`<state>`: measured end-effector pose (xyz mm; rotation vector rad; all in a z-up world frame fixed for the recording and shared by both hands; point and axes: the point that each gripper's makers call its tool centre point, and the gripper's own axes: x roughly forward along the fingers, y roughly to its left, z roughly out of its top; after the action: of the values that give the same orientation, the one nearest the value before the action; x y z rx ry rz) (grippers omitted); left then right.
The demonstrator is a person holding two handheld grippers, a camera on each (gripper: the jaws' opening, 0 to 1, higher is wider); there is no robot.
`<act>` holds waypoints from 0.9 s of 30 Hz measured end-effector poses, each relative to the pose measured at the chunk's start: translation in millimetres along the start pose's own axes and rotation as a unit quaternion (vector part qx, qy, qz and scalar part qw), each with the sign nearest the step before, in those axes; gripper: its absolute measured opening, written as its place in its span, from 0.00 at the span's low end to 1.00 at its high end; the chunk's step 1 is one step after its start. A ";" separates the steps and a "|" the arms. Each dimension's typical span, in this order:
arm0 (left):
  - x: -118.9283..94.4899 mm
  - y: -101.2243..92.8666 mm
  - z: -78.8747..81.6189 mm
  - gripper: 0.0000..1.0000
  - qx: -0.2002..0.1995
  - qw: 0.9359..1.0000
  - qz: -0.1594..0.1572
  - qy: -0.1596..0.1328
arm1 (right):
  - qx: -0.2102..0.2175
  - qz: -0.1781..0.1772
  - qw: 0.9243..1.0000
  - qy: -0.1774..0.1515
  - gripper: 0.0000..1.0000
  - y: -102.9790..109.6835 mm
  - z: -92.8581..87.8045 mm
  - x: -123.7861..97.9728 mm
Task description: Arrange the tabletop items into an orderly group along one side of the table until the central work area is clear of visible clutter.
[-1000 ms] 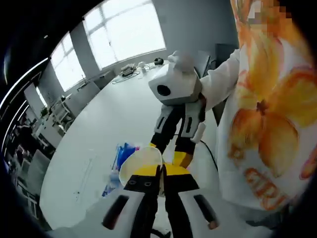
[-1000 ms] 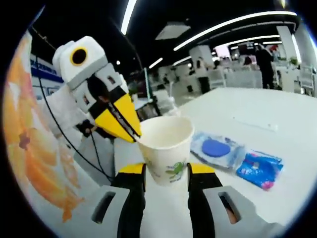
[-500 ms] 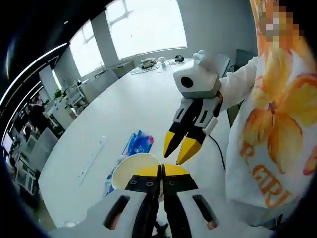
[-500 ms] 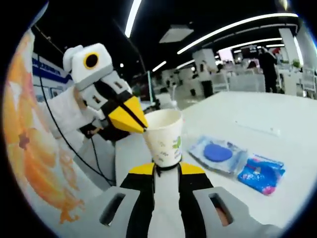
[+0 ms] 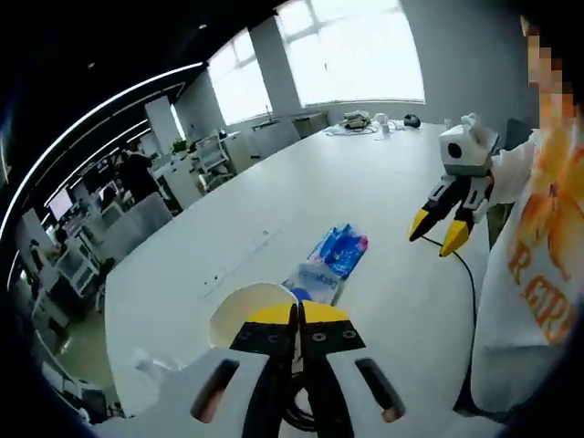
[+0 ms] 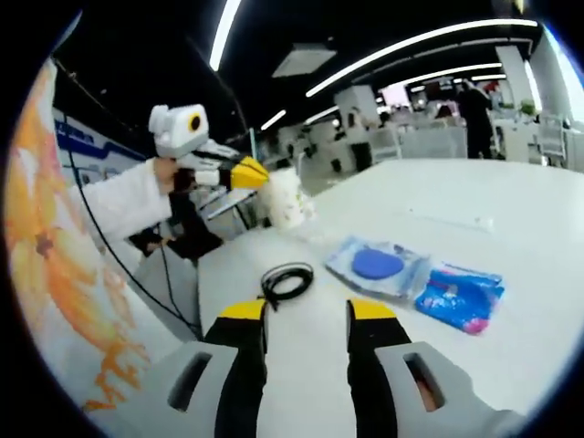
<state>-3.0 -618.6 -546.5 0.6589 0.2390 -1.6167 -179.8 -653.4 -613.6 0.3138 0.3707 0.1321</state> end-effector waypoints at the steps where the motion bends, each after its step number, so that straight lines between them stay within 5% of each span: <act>1: 0.5 5.9 -2.7 0.00 -0.004 1.000 0.008 0.001 | 0.001 -0.002 1.000 0.002 0.33 0.1 -2.0 -1.2; 9: 11.2 44.6 -20.1 0.00 -0.052 0.996 0.066 -0.016 | 0.009 -0.012 1.000 0.007 0.34 -2.3 -8.4 -4.2; 13: 23.3 56.0 -36.3 0.00 -0.043 0.995 0.086 0.009 | 0.014 -0.017 1.000 0.007 0.35 -5.7 -7.3 -4.7; 27: 68.1 80.5 -62.6 0.00 -0.069 0.993 0.091 0.023 | 0.034 -0.034 0.999 0.017 0.37 -18.3 -13.6 -5.4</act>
<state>90.0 -657.1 -616.6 0.5956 0.3121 -1.3979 -188.6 -667.9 -629.7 0.3665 0.4203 0.0573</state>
